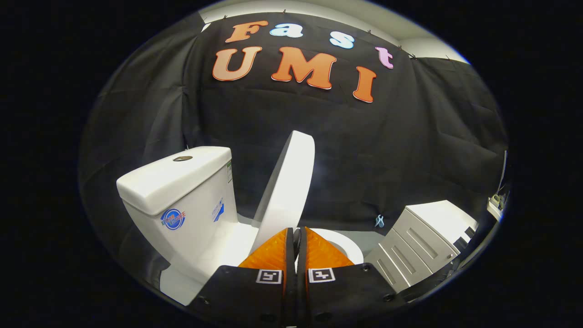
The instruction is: Open the toilet lid.
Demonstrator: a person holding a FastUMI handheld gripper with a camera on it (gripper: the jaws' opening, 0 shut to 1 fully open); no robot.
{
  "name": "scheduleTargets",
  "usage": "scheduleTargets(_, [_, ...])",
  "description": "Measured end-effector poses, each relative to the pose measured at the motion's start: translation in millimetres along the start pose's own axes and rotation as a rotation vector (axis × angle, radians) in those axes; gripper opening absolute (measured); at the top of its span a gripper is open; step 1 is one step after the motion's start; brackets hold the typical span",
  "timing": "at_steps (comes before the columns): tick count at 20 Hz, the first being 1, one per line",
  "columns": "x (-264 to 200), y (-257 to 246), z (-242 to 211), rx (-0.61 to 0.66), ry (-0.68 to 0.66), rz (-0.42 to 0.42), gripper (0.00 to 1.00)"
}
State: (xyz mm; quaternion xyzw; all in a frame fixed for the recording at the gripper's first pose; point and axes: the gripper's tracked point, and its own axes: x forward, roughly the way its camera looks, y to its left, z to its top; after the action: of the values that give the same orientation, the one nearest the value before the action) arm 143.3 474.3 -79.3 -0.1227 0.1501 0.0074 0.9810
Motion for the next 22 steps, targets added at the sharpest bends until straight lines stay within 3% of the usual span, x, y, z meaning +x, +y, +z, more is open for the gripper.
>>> scheduleTargets(7, [-5, 33, 10, -0.052, -0.025, 0.009, 0.08])
scheduleTargets(22, [-12, 128, 24, -0.142, -0.088, 0.112, 0.08])
